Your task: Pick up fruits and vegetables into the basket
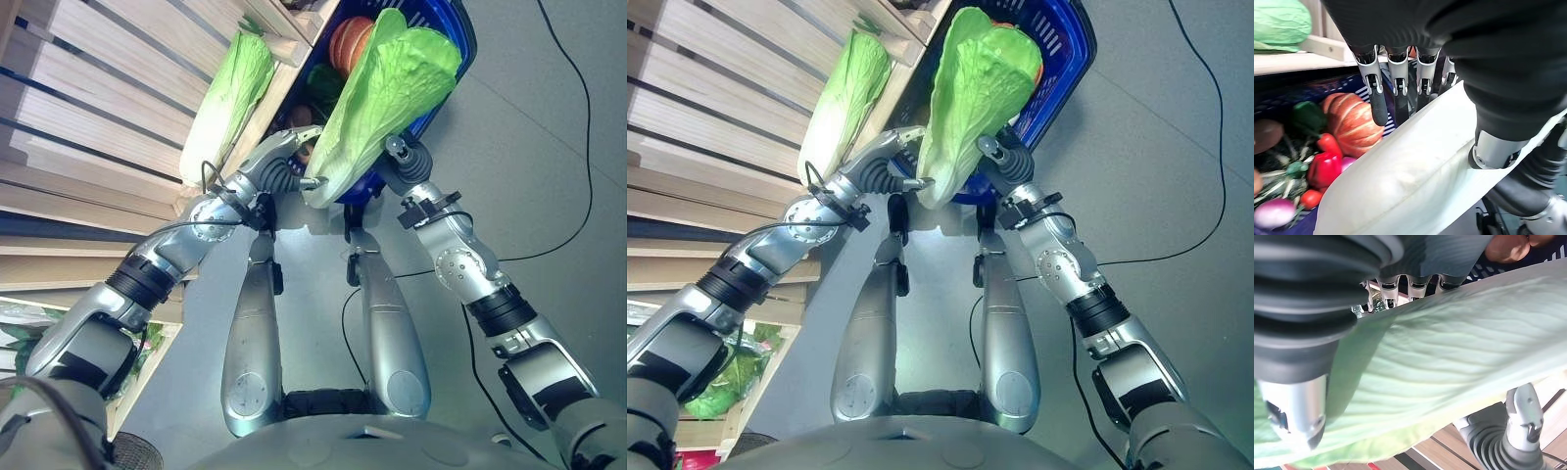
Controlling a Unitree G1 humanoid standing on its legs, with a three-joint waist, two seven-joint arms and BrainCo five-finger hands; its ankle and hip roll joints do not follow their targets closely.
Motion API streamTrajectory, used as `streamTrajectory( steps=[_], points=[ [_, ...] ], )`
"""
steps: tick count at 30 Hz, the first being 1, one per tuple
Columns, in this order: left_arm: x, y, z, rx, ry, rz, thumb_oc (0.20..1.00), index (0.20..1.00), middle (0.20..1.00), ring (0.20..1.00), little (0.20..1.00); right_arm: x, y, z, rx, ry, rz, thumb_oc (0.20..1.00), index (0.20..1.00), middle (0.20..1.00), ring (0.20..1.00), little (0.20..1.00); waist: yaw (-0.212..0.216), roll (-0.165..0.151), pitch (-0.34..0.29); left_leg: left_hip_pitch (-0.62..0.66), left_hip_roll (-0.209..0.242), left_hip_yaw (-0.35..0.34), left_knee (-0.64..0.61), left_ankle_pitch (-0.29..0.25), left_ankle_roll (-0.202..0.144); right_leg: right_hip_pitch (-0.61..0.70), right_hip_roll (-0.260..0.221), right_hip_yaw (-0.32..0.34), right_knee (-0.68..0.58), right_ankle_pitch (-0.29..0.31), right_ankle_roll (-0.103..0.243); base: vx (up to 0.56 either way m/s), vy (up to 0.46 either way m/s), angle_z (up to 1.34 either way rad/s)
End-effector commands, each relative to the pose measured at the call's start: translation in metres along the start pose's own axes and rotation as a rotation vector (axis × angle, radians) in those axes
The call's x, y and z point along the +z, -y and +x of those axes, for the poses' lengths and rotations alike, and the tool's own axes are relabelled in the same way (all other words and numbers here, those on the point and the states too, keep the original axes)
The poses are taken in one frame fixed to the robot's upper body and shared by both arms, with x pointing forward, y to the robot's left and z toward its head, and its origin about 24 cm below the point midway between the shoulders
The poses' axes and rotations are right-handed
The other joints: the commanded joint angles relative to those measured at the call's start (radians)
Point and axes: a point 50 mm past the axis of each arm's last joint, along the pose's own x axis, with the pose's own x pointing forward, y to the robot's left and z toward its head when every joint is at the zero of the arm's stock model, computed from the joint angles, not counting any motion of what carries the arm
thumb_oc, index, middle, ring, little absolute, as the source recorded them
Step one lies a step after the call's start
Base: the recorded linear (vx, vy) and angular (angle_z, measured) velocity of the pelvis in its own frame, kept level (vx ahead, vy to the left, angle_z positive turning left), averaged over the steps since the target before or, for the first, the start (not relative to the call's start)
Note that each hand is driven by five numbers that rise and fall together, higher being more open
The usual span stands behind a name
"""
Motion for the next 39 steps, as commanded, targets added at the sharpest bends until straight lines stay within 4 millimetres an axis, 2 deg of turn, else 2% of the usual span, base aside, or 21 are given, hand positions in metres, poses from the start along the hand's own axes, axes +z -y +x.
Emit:
streamTrajectory(
  steps=[1, 26, 30, 39],
  points=[
    [0.021, 0.003, 0.002, -0.014, 0.084, -0.045, 0.200, 0.200, 0.200, 0.200, 0.200, 0.021, -0.027, 0.004, 0.140, 0.107, 0.001, 1.000, 1.000, 1.000, 1.000, 1.000, -0.008, -0.002, -0.034, -0.008, -0.058, 0.035, 0.024, -0.058, 0.035, 0.048, 0.017, -0.057, -0.042, 0.015, 0.060, 0.00, 0.000, 0.00],
    [0.014, 0.008, 0.000, -0.048, 0.003, -0.082, 0.200, 0.200, 0.200, 0.200, 0.200, 0.019, -0.023, 0.002, 0.107, 0.083, -0.030, 1.000, 1.000, 1.000, 1.000, 1.000, -0.006, 0.004, -0.034, -0.007, -0.060, 0.036, 0.015, -0.055, 0.037, 0.052, 0.014, -0.066, -0.050, 0.015, 0.062, 0.00, 0.000, 0.00],
    [0.011, 0.010, -0.002, -0.058, -0.024, -0.066, 0.200, 0.200, 0.200, 0.200, 0.200, 0.017, -0.022, 0.002, 0.077, 0.055, -0.096, 1.000, 1.000, 1.000, 1.000, 1.000, -0.006, 0.005, -0.034, 0.001, -0.060, 0.036, 0.014, -0.058, 0.037, 0.059, 0.014, -0.065, -0.051, 0.012, 0.063, 0.00, 0.000, 0.00],
    [0.020, 0.006, 0.000, -0.032, 0.019, -0.062, 0.200, 0.200, 0.200, 0.200, 0.200, 0.022, -0.019, 0.004, -0.015, 0.024, -0.407, 1.000, 1.000, 1.000, 1.000, 1.000, -0.012, 0.010, -0.034, 0.002, -0.061, 0.040, 0.011, -0.057, 0.037, 0.058, 0.018, -0.059, -0.053, 0.011, 0.061, 0.00, 0.000, 0.00]
  ],
)
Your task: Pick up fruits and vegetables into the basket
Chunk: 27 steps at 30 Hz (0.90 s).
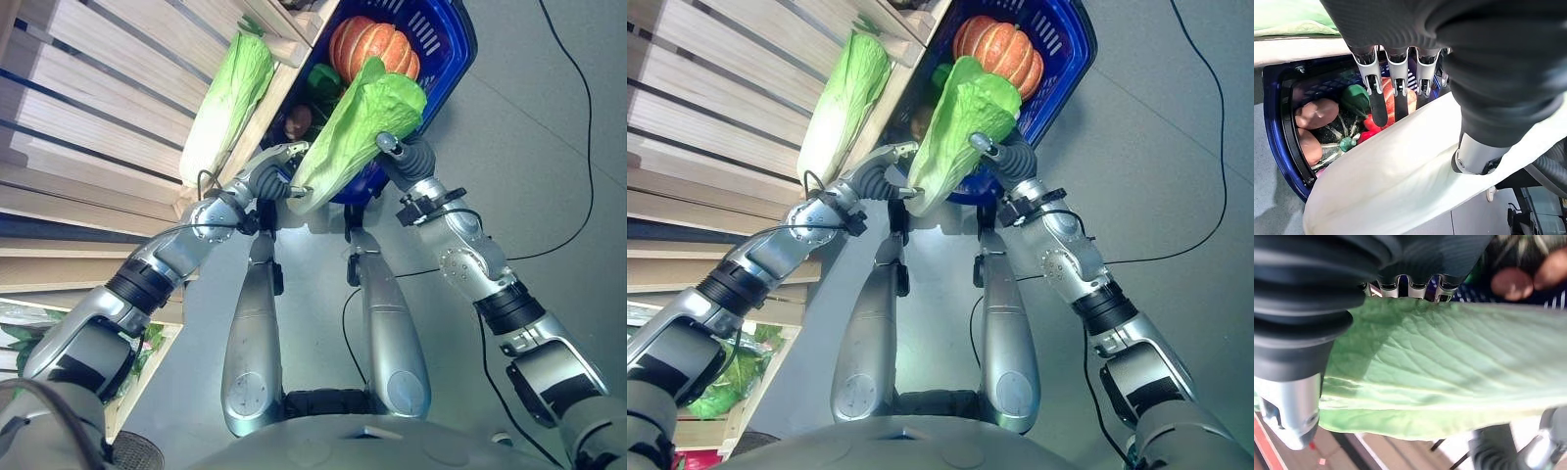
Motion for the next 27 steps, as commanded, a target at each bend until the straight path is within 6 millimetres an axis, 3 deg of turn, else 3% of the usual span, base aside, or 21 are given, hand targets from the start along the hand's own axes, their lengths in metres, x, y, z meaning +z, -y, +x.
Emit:
streamTrajectory(
  steps=[1, 14, 15, 16, 17, 18, 27],
  points=[
    [0.038, 0.000, -0.001, 0.028, 0.201, -0.023, 0.200, 0.200, 0.200, 0.200, 0.200, 0.020, -0.016, 0.000, 0.054, 0.079, -0.131, 1.000, 1.000, 1.000, 1.000, 1.000, -0.013, 0.011, -0.034, -0.005, -0.061, 0.036, 0.021, -0.058, 0.037, 0.057, 0.019, -0.059, -0.050, 0.011, 0.061, 0.00, 0.000, 0.00],
    [0.045, -0.001, 0.000, 0.030, 0.227, -0.030, 0.200, 0.200, 0.200, 0.200, 0.200, 0.022, -0.021, 0.004, 0.067, 0.071, -0.182, 1.000, 1.000, 1.000, 1.000, 1.000, -0.011, 0.018, -0.034, -0.009, -0.064, 0.035, 0.021, -0.054, 0.038, 0.053, 0.021, -0.057, -0.046, 0.009, 0.060, 0.00, 0.000, 0.00],
    [0.045, 0.000, 0.000, 0.028, 0.228, -0.031, 0.200, 0.200, 0.200, 0.200, 0.200, 0.022, -0.021, 0.004, 0.068, 0.075, -0.175, 0.881, 0.881, 0.881, 0.881, 0.881, -0.011, 0.018, -0.034, -0.010, -0.064, 0.035, 0.022, -0.054, 0.039, 0.052, 0.020, -0.058, -0.045, 0.009, 0.060, 0.00, 0.000, 0.00],
    [0.045, 0.001, 0.000, 0.025, 0.229, -0.032, 0.200, 0.200, 0.200, 0.200, 0.200, 0.022, -0.022, 0.005, 0.070, 0.081, -0.161, 0.667, 0.667, 0.667, 0.667, 0.667, -0.011, 0.019, -0.034, -0.009, -0.065, 0.034, 0.021, -0.054, 0.039, 0.052, 0.020, -0.058, -0.045, 0.009, 0.060, 0.00, 0.000, 0.00],
    [0.045, 0.002, 0.000, 0.021, 0.230, -0.034, 0.200, 0.200, 0.200, 0.200, 0.200, 0.022, -0.023, 0.005, 0.077, 0.083, -0.144, 0.369, 0.369, 0.369, 0.369, 0.369, -0.011, 0.019, -0.034, -0.006, -0.065, 0.035, 0.021, -0.054, 0.039, 0.054, 0.020, -0.058, -0.046, 0.009, 0.061, 0.00, 0.000, 0.00],
    [0.045, 0.003, 0.000, 0.019, 0.233, -0.034, 0.200, 0.200, 0.200, 0.200, 0.200, 0.022, -0.024, 0.005, 0.086, 0.086, -0.128, 0.200, 0.200, 0.200, 0.200, 0.200, -0.011, 0.019, -0.034, -0.006, -0.065, 0.035, 0.019, -0.054, 0.039, 0.055, 0.020, -0.059, -0.047, 0.009, 0.061, 0.00, 0.000, 0.00],
    [0.049, 0.006, 0.003, 0.003, 0.249, -0.045, 0.200, 0.200, 0.200, 0.200, 0.200, 0.018, -0.034, 0.007, 0.139, 0.100, 0.006, 0.200, 0.200, 0.200, 0.200, 0.200, -0.009, 0.023, -0.034, -0.008, -0.067, 0.036, 0.017, -0.054, 0.041, 0.052, 0.018, -0.060, -0.051, 0.011, 0.061, 0.00, 0.000, 0.00]
  ],
)
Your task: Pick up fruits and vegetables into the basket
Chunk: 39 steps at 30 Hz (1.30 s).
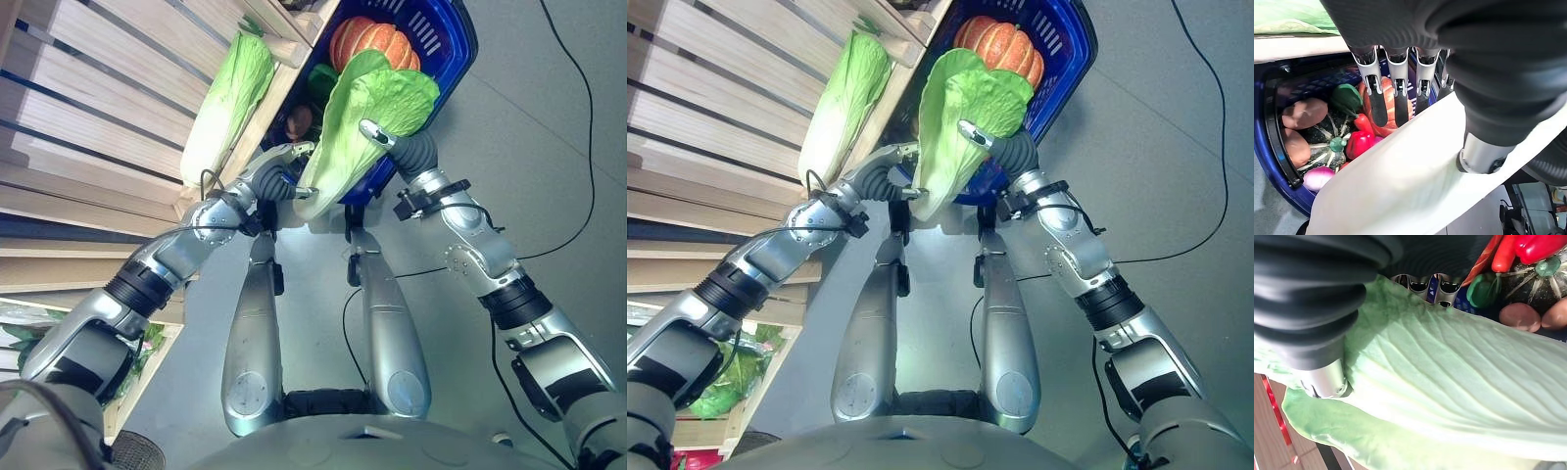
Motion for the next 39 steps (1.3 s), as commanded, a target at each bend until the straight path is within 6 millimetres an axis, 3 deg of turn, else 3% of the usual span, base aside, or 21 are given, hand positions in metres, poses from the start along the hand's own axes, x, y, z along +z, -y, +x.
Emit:
streamTrajectory(
  steps=[1, 6, 7, 8, 9, 11, 19, 23, 32, 39],
  points=[
    [0.039, 0.004, 0.006, 0.016, 0.205, -0.047, 0.200, 0.200, 0.200, 0.200, 0.200, 0.014, -0.032, 0.001, 0.177, 0.107, 0.111, 0.200, 0.200, 0.200, 0.200, 0.200, -0.013, 0.023, -0.034, -0.012, -0.067, 0.032, 0.020, -0.055, 0.041, 0.051, 0.019, -0.063, -0.050, 0.011, 0.061, 0.00, 0.000, 0.00],
    [0.040, 0.004, 0.006, 0.060, 0.204, -0.062, 0.200, 0.200, 0.200, 0.200, 0.200, 0.013, -0.035, 0.001, 0.177, 0.106, 0.123, 0.200, 0.200, 0.200, 0.200, 0.200, -0.012, 0.023, -0.034, -0.011, -0.069, 0.030, 0.023, -0.059, 0.041, 0.053, 0.018, -0.061, -0.051, 0.008, 0.060, 0.00, 0.000, 0.00],
    [0.038, 0.002, 0.005, 0.103, 0.200, -0.078, 0.721, 0.721, 0.721, 0.721, 0.721, 0.012, -0.035, 0.001, 0.173, 0.106, 0.130, 0.200, 0.200, 0.200, 0.200, 0.200, -0.011, 0.024, -0.034, -0.010, -0.070, 0.028, 0.023, -0.059, 0.041, 0.053, 0.019, -0.061, -0.050, 0.008, 0.060, 0.00, 0.000, 0.00],
    [0.038, 0.002, 0.005, 0.103, 0.200, -0.078, 0.721, 0.721, 0.721, 0.721, 0.721, 0.012, -0.035, 0.001, 0.173, 0.106, 0.130, 0.200, 0.200, 0.200, 0.200, 0.200, -0.011, 0.024, -0.034, -0.010, -0.070, 0.028, 0.023, -0.059, 0.041, 0.053, 0.019, -0.061, -0.050, 0.008, 0.060, 0.00, 0.000, 0.00],
    [0.037, -0.001, 0.005, 0.151, 0.190, -0.104, 1.000, 1.000, 1.000, 1.000, 1.000, 0.012, -0.035, 0.002, 0.169, 0.109, 0.130, 0.200, 0.200, 0.200, 0.200, 0.200, -0.010, 0.025, -0.034, -0.012, -0.070, 0.027, 0.019, -0.054, 0.042, 0.051, 0.019, -0.061, -0.053, 0.013, 0.060, 0.00, 0.000, 0.00],
    [0.035, -0.001, 0.005, 0.184, 0.182, -0.119, 1.000, 1.000, 1.000, 1.000, 1.000, 0.011, -0.034, 0.001, 0.165, 0.109, 0.132, 0.200, 0.200, 0.200, 0.200, 0.200, -0.009, 0.024, -0.034, -0.005, -0.071, 0.026, 0.019, -0.059, 0.043, 0.056, 0.019, -0.061, -0.052, 0.008, 0.059, 0.00, 0.000, 0.00],
    [0.022, -0.023, -0.010, 0.630, 0.159, -0.298, 1.000, 1.000, 1.000, 1.000, 1.000, 0.010, -0.033, 0.001, 0.122, 0.142, 0.146, 0.200, 0.200, 0.200, 0.200, 0.200, 0.004, 0.015, -0.034, -0.006, -0.078, 0.014, 0.023, -0.062, 0.042, 0.060, 0.018, -0.066, -0.051, 0.003, 0.056, 0.00, -0.004, 0.00],
    [0.017, -0.034, -0.015, 0.762, 0.139, -0.337, 1.000, 1.000, 1.000, 1.000, 1.000, 0.011, -0.033, 0.002, 0.110, 0.154, 0.149, 0.200, 0.200, 0.200, 0.200, 0.200, 0.007, 0.011, -0.034, -0.010, -0.081, 0.010, 0.028, -0.060, 0.041, 0.058, 0.018, -0.069, -0.047, 0.002, 0.052, 0.00, -0.004, 0.01],
    [-0.006, -0.063, -0.023, 0.956, 0.029, -0.344, 1.000, 1.000, 1.000, 1.000, 1.000, 0.023, -0.021, 0.004, 0.059, 0.197, 0.109, 0.200, 0.200, 0.200, 0.200, 0.200, -0.005, 0.010, -0.034, 0.000, -0.075, 0.019, 0.038, -0.059, 0.034, 0.066, 0.026, -0.065, -0.026, -0.011, 0.042, 0.00, 0.011, 0.00],
    [-0.025, -0.081, -0.027, 1.061, -0.061, -0.352, 1.000, 1.000, 1.000, 1.000, 1.000, 0.037, -0.006, 0.008, -0.035, 0.256, -0.026, 0.200, 0.200, 0.200, 0.200, 0.200, -0.021, 0.014, -0.034, 0.008, -0.073, 0.029, 0.050, -0.070, 0.031, 0.069, 0.030, -0.056, -0.014, -0.023, 0.039, 0.00, 0.037, -0.01]
  ],
)
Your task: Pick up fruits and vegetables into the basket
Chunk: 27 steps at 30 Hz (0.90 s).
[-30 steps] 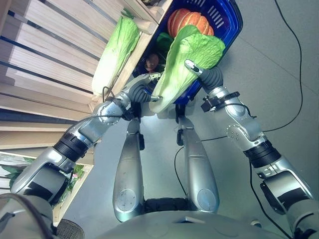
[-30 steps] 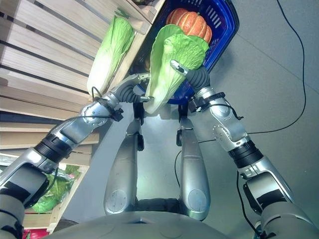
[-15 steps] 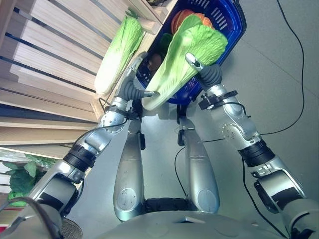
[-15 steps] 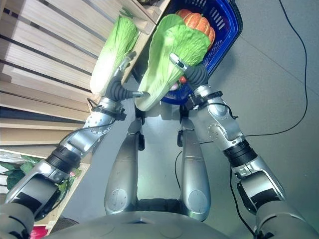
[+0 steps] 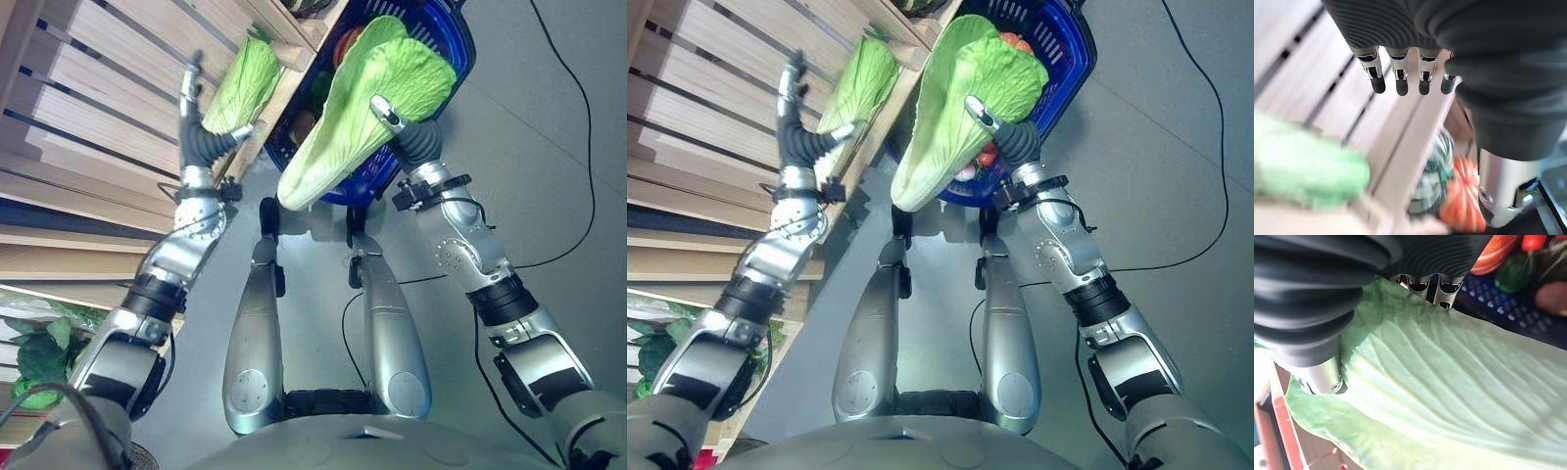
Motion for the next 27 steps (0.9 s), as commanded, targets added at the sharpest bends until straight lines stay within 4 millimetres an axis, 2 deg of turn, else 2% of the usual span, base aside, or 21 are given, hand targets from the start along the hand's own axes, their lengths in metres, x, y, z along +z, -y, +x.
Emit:
streamTrajectory(
  steps=[1, 8, 17, 27],
  points=[
    [0.004, -0.012, 0.012, 0.104, 0.017, -0.038, 1.000, 1.000, 1.000, 1.000, 1.000, 0.029, -0.003, 0.006, -0.009, 0.158, -0.062, 0.200, 0.200, 0.200, 0.200, 0.200, -0.037, 0.015, -0.034, -0.019, -0.071, 0.031, 0.049, -0.080, 0.034, 0.053, 0.030, -0.057, -0.034, -0.022, 0.037, -0.03, 0.039, -0.01],
    [-0.008, -0.016, 0.017, 0.141, -0.036, -0.031, 1.000, 1.000, 1.000, 1.000, 1.000, 0.044, 0.011, 0.013, -0.159, 0.229, -0.160, 0.200, 0.200, 0.200, 0.200, 0.200, -0.045, 0.025, -0.034, -0.022, -0.070, 0.035, 0.049, -0.074, 0.034, 0.045, 0.027, -0.054, -0.034, -0.018, 0.035, -0.01, 0.015, 0.00],
    [-0.020, -0.012, 0.016, 0.139, -0.087, -0.010, 1.000, 1.000, 1.000, 1.000, 1.000, 0.049, 0.032, 0.024, -0.348, 0.219, -0.234, 0.200, 0.200, 0.200, 0.200, 0.200, -0.039, 0.041, -0.034, -0.024, -0.072, 0.035, 0.055, -0.075, 0.034, 0.044, 0.019, -0.058, -0.032, -0.018, 0.034, 0.00, 0.000, 0.00],
    [-0.033, -0.010, 0.026, 0.099, -0.150, 0.051, 1.000, 1.000, 1.000, 1.000, 1.000, 0.041, 0.080, 0.039, -0.545, 0.076, -0.311, 0.200, 0.200, 0.200, 0.200, 0.200, -0.022, 0.062, -0.034, -0.017, -0.075, 0.033, 0.062, -0.084, 0.030, 0.047, 0.005, -0.073, -0.022, -0.024, 0.036, 0.00, 0.000, 0.00]
  ],
)
